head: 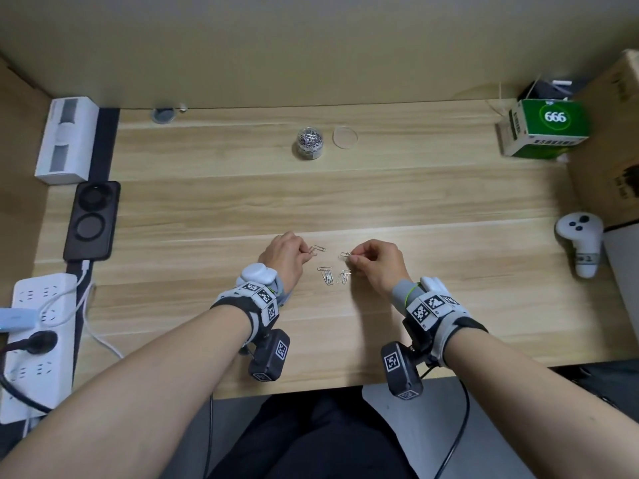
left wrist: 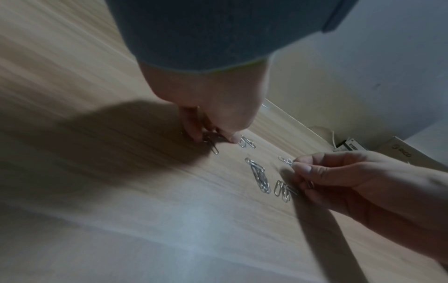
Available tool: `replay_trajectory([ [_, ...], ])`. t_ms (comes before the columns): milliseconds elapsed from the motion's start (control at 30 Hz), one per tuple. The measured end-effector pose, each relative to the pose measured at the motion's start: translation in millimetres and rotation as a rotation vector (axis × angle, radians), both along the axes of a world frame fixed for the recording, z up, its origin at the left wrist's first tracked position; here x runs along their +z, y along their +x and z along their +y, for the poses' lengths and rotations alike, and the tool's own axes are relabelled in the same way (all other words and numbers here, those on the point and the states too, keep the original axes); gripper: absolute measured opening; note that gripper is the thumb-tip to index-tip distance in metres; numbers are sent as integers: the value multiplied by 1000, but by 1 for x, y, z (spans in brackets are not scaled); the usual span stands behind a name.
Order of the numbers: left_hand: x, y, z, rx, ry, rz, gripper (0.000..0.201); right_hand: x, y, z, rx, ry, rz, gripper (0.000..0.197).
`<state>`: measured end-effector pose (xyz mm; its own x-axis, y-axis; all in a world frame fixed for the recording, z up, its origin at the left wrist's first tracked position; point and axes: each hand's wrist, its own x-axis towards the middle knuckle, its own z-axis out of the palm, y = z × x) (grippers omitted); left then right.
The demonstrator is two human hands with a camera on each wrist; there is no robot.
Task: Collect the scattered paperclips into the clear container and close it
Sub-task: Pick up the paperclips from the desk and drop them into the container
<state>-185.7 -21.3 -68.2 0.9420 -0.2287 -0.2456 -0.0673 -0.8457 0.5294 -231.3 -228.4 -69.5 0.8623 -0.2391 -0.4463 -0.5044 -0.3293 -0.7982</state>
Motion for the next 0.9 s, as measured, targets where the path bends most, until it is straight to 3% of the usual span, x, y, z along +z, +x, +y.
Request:
replay_trajectory([
  [200, 7, 6, -4, -88, 66, 26, 9, 8, 24, 2, -11, 16, 4, 14],
  [333, 22, 32, -8, -3, -58, 77, 6, 19, 58, 2, -17, 57, 1, 15],
  [600, 56, 128, -24, 250, -297, 8, 6, 44, 144, 11, -61, 184, -63, 21],
  [767, 49, 186, -36, 361, -411, 24, 7, 41, 190, 13, -98, 226, -87, 18],
  [900, 33, 210, -41, 381, -403, -4, 10, 29, 207, 7, -133, 182, -97, 21],
])
